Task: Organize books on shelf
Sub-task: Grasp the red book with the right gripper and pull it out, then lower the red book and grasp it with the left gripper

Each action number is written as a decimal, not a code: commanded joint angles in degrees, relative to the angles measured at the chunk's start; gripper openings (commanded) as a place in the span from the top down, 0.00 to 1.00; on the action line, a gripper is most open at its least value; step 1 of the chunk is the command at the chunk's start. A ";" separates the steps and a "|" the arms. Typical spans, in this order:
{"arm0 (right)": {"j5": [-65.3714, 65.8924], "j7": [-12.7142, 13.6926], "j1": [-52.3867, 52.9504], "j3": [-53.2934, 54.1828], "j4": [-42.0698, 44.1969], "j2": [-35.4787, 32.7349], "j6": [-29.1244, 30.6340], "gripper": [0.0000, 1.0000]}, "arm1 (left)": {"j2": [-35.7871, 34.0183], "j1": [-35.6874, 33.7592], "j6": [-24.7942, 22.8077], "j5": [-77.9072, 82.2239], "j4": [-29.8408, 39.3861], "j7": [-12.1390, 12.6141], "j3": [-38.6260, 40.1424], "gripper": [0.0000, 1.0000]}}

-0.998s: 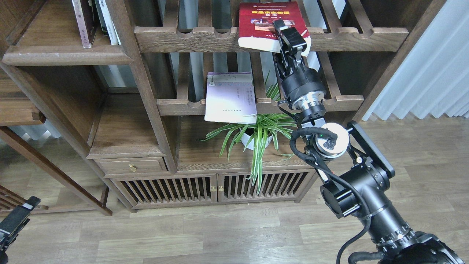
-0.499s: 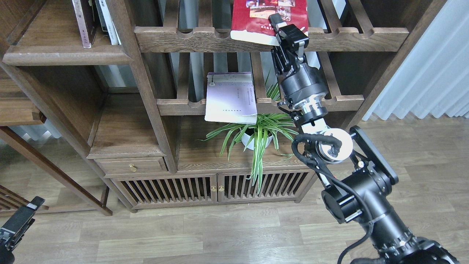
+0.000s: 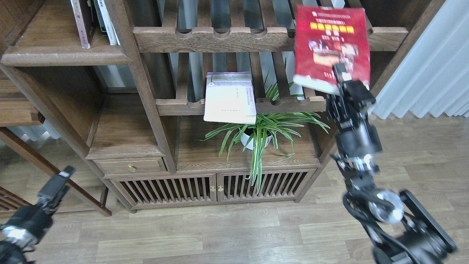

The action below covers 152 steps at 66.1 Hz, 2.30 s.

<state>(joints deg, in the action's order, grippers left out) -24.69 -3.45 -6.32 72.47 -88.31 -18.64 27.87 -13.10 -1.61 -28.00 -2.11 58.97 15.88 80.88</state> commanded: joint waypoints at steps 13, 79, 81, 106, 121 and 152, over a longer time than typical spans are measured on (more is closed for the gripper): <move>-1.76 8.71 -11.43 2.14 4.37 -4.04 0.13 0.96 | 8.79 0.73 0.00 -0.09 0.88 -0.15 -14.16 0.01; 1.93 20.24 -16.00 -13.76 8.77 10.20 0.13 0.96 | 13.10 3.37 0.00 -23.65 6.16 -0.15 -37.02 0.07; 2.02 20.41 -16.09 -13.76 8.76 10.29 0.13 0.96 | 13.10 3.37 0.00 -23.73 6.16 -0.15 -37.11 0.07; 5.09 21.38 -18.02 -15.08 8.85 11.78 0.13 0.96 | 13.10 3.10 0.00 -23.38 5.63 -0.06 -38.08 0.16; 5.62 21.55 -18.64 -15.79 8.77 11.96 0.13 0.96 | 13.10 3.28 0.00 -23.47 5.45 0.29 -38.69 0.33; 9.74 21.82 -20.05 -16.49 8.85 12.93 0.13 0.68 | 13.10 2.84 0.00 -23.65 6.33 2.66 -39.04 1.00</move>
<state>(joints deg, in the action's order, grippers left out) -17.33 18.36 -26.28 56.65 -79.43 -5.63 27.99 0.00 1.33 -28.00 -26.45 64.66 16.83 40.87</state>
